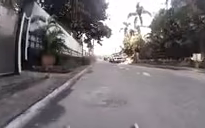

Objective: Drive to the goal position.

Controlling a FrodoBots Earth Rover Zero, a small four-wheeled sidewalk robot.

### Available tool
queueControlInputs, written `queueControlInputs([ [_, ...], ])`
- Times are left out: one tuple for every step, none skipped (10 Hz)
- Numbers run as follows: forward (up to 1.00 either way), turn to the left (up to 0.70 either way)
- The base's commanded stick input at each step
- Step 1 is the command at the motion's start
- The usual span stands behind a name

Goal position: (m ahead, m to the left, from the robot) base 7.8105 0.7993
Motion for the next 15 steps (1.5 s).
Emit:
queueControlInputs([
  [1.00,0.00],
  [1.00,0.00],
  [1.00,0.00],
  [1.00,0.00],
  [1.00,0.00],
  [1.00,0.00],
  [1.00,0.00],
  [1.00,0.00],
  [1.00,0.00],
  [1.00,0.00],
  [1.00,0.00],
  [1.00,0.00],
  [1.00,0.00],
  [1.00,0.00],
  [1.00,0.00],
])
